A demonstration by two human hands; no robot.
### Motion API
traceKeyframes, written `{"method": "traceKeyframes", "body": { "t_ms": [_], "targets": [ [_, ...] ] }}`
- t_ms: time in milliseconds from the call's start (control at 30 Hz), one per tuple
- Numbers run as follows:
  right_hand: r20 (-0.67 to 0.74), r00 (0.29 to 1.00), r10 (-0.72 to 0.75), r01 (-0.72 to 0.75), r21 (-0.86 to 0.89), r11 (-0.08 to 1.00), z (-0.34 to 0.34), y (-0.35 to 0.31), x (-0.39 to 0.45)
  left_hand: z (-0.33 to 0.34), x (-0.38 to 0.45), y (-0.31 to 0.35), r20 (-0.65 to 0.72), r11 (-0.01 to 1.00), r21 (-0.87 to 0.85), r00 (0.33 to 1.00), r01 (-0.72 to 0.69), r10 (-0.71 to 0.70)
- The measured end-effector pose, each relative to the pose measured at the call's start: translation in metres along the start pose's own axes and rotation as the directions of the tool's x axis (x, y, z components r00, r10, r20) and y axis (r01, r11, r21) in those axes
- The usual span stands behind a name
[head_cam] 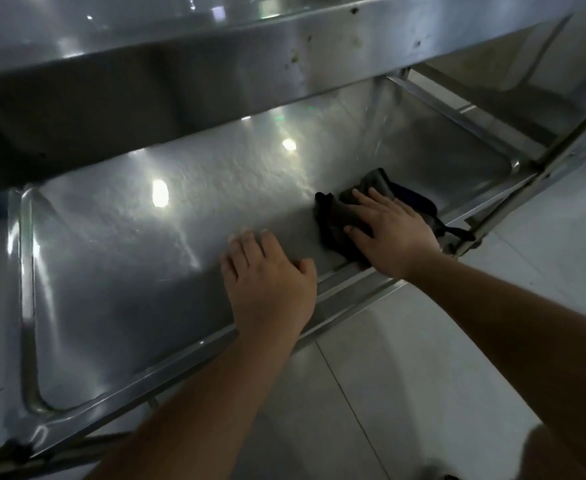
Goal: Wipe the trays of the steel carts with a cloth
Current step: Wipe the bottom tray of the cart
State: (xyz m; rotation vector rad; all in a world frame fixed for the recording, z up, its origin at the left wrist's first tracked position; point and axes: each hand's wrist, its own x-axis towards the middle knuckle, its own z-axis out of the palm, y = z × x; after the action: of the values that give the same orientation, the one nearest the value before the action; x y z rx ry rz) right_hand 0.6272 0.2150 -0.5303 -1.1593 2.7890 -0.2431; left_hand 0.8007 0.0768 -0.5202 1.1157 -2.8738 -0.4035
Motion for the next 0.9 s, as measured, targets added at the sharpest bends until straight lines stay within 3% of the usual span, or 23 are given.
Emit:
{"method": "traceKeyframes", "body": {
  "t_ms": [200,300,400,533,733,833,900],
  "targets": [
    [-0.064,0.996,-0.058,0.059,0.014,0.998,0.002,0.0,-0.005,0.004,0.003,0.005,-0.039,0.998,0.054,0.999,0.011,-0.009],
    [-0.172,0.968,-0.181,0.188,0.026,0.982,0.014,-0.013,-0.018,0.009,0.004,0.005,-0.08,0.998,0.059,0.996,0.03,-0.025],
    [-0.319,0.897,-0.307,0.327,0.009,0.945,0.031,-0.028,-0.034,0.012,0.003,0.003,-0.114,0.999,0.02,0.993,0.046,-0.044],
    [-0.552,0.754,-0.355,0.408,-0.03,0.913,0.042,-0.024,-0.032,0.014,0.003,0.002,-0.137,0.997,-0.055,0.988,0.058,-0.065],
    [-0.691,0.53,-0.491,0.613,-0.088,0.785,0.05,-0.01,-0.027,0.011,0.009,-0.006,-0.156,0.992,-0.124,0.987,0.018,-0.038],
    [-0.726,0.479,-0.493,0.615,-0.122,0.779,0.05,-0.01,-0.028,0.002,0.011,-0.01,-0.12,0.987,-0.158,0.991,0.036,-0.055],
    [-0.723,0.49,-0.488,0.594,-0.133,0.793,0.049,-0.01,-0.033,-0.005,0.004,-0.012,-0.089,0.987,-0.158,0.995,0.037,-0.051]
  ]
}}
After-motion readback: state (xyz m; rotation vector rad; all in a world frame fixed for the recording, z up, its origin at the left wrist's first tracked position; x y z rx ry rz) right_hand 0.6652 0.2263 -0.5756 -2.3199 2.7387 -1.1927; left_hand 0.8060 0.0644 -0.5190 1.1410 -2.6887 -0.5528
